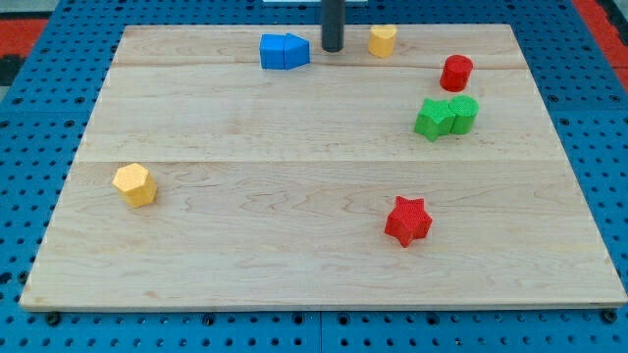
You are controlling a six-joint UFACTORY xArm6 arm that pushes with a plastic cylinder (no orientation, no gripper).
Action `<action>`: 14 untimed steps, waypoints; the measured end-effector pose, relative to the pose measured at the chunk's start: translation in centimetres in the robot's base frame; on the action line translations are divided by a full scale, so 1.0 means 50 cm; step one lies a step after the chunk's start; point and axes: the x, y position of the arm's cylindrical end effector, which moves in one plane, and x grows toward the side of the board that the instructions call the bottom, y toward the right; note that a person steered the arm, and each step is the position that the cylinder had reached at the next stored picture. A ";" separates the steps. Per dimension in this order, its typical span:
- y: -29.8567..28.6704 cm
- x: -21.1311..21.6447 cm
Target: Push the hexagon close to the left side of the heart
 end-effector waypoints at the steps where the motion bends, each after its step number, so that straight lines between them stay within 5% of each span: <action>1: 0.097 -0.014; 2: 0.161 -0.016; 3: 0.081 0.017; 5: -0.136 0.335; 7: -0.514 0.574; 8: -0.620 0.527; 9: -0.523 0.502; 14: -0.416 0.476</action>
